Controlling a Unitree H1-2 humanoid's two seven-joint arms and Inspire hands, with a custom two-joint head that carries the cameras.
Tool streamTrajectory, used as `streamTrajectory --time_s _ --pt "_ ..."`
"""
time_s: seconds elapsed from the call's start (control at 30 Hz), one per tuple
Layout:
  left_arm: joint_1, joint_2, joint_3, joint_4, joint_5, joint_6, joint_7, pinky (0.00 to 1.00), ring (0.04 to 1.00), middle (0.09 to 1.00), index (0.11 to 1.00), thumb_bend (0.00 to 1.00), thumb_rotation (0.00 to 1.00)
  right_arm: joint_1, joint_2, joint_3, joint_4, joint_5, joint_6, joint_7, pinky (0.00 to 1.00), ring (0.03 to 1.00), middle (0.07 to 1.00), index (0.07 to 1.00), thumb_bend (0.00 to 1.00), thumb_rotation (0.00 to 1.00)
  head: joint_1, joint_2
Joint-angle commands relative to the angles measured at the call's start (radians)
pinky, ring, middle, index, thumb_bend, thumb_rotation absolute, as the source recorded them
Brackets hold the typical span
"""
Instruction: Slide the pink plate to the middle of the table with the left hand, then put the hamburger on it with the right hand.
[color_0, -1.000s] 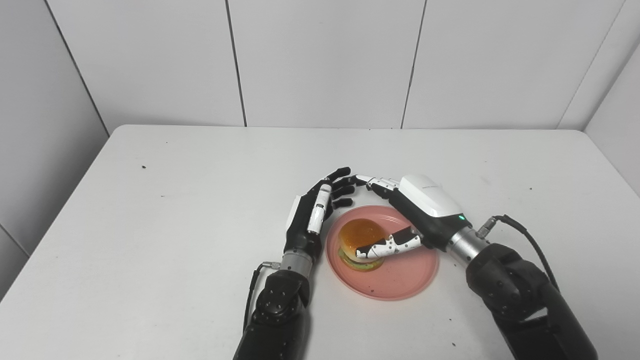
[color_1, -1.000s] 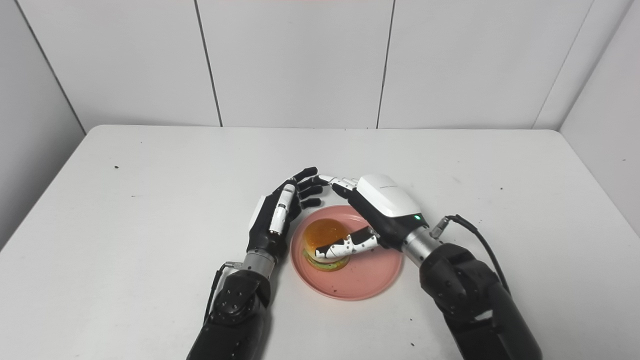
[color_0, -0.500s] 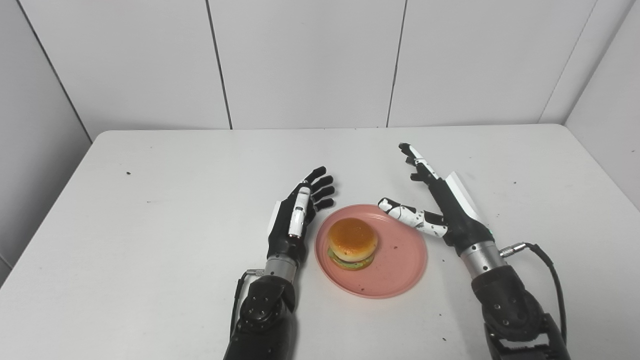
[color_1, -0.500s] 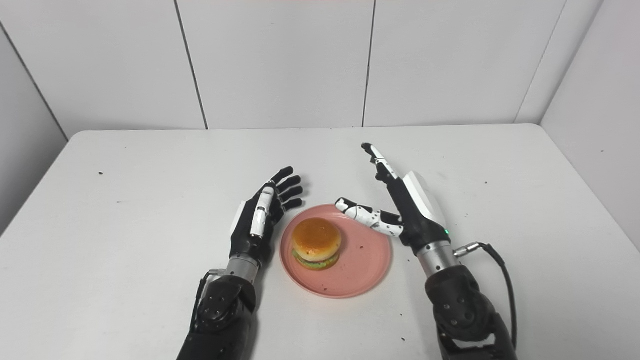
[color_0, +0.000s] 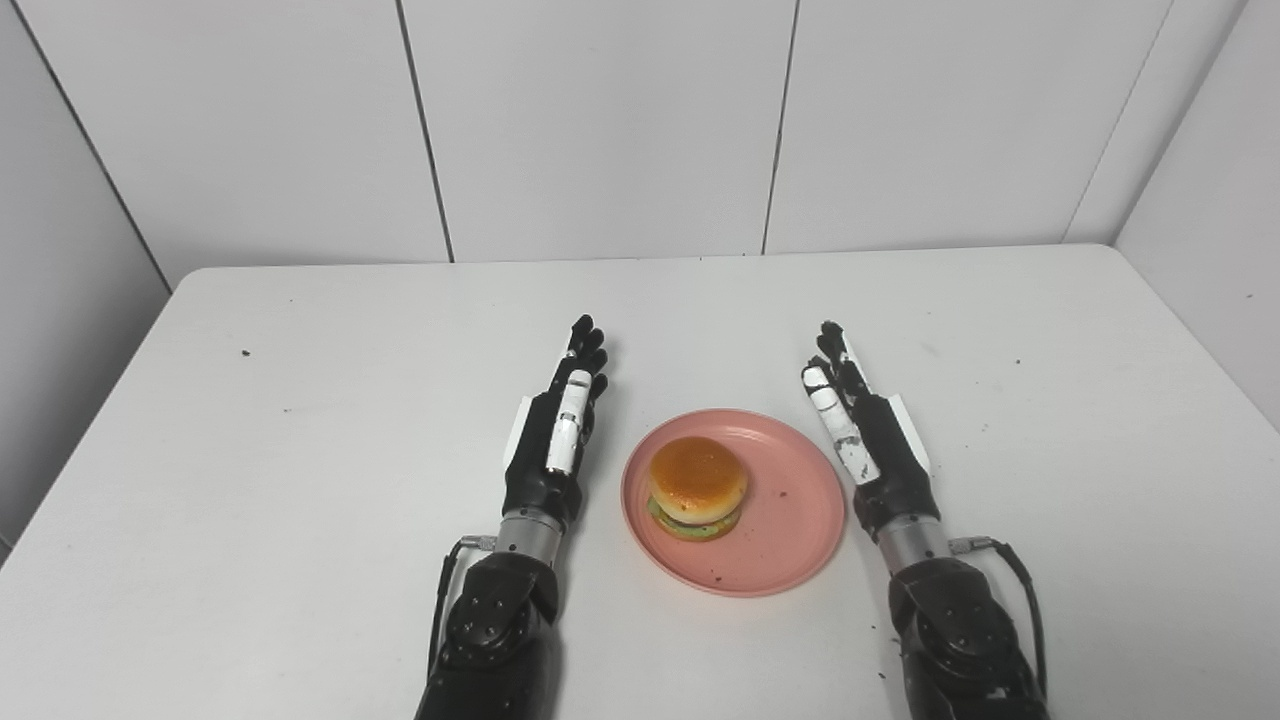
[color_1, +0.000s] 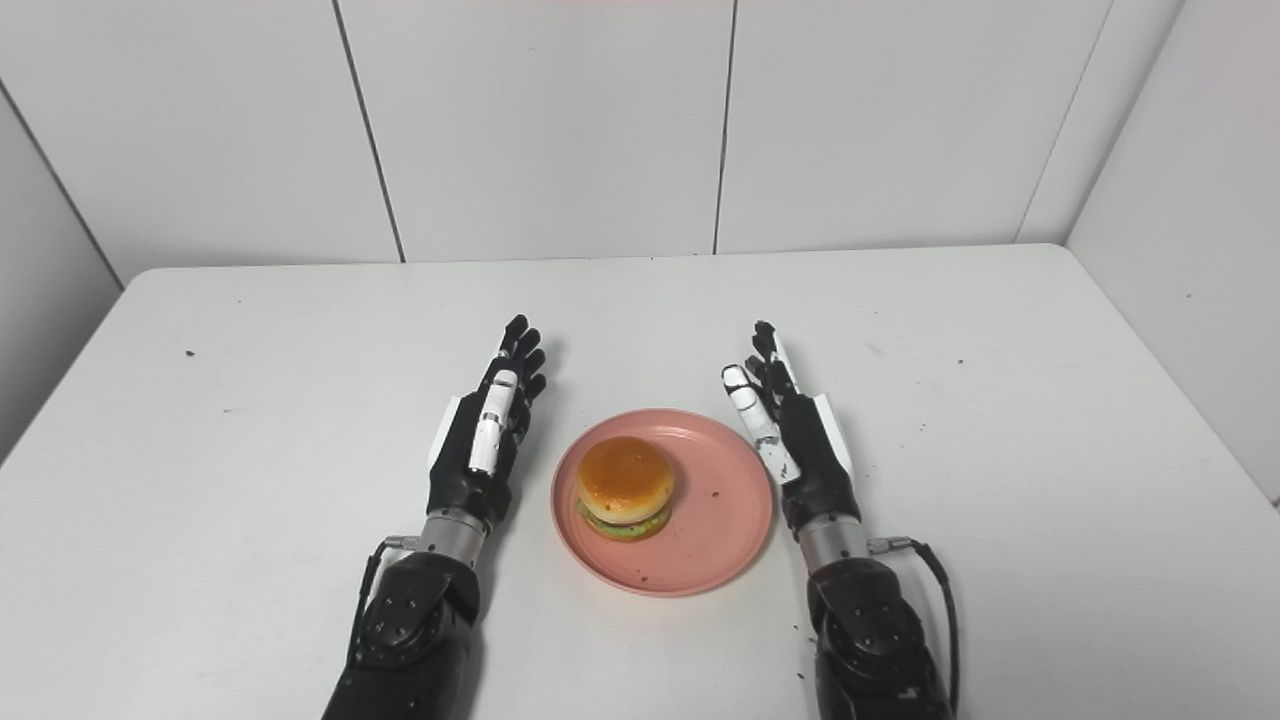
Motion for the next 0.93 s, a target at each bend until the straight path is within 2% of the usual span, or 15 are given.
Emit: streamTrajectory --time_s 0.0,0.07,0.13,0.23,0.37,0.6,0.8,0.9 --pt "0.022 0.025 0.0 0.013 0.018 -0.009 -0.013 1.0 1.0 1.0 1.0 0.27 1.0 -0.035 0.002 -0.014 -0.009 0.052 -0.043 0.005 0.99 0.999 1.0 1.0 0.51 0.87 0.0 -0.003" --pt "0.019 0.028 -0.004 0.018 0.024 -0.011 -0.01 1.0 1.0 1.0 1.0 0.27 1.0 -0.038 -0.006 -0.009 0.004 0.064 -0.031 0.014 0.99 1.0 1.0 1.0 0.49 0.87 -0.002 -0.003" --pt "0.016 0.029 -0.005 0.021 0.027 -0.015 -0.007 1.0 1.0 1.0 1.0 0.26 1.0 -0.041 -0.016 -0.002 0.018 0.07 -0.026 0.022 1.0 1.0 1.0 1.0 0.56 0.83 0.002 -0.003" --pt "0.015 0.03 -0.008 0.02 0.04 -0.009 -0.001 1.0 1.0 1.0 1.0 0.27 1.0 -0.044 -0.023 -0.002 0.032 0.085 -0.028 0.025 0.99 0.996 1.0 1.0 0.54 0.86 0.008 -0.003" --pt "0.011 0.027 -0.014 0.014 0.066 0.04 0.011 1.0 1.0 1.0 1.0 0.29 1.0 -0.044 -0.035 -0.008 0.049 0.103 -0.044 0.031 0.98 0.987 1.0 1.0 0.52 0.9 0.046 -0.008" --pt "0.004 0.011 -0.024 0.033 0.075 0.034 0.011 1.0 1.0 1.0 1.0 0.27 1.0 -0.04 -0.054 -0.03 0.066 0.141 -0.068 0.04 1.0 0.99 1.0 1.0 0.52 0.93 0.097 -0.014" --pt "0.002 -0.01 -0.017 0.039 0.104 0.045 0.055 1.0 1.0 1.0 1.0 0.3 1.0 -0.041 -0.073 -0.038 0.085 0.165 -0.074 0.054 1.0 0.984 0.997 1.0 0.57 0.89 0.138 -0.024" --pt "0.003 -0.019 -0.011 0.049 0.105 0.023 0.073 1.0 1.0 1.0 1.0 0.29 1.0 -0.04 -0.079 -0.039 0.09 0.173 -0.079 0.055 0.99 0.978 0.991 1.0 0.58 0.87 0.156 -0.024"
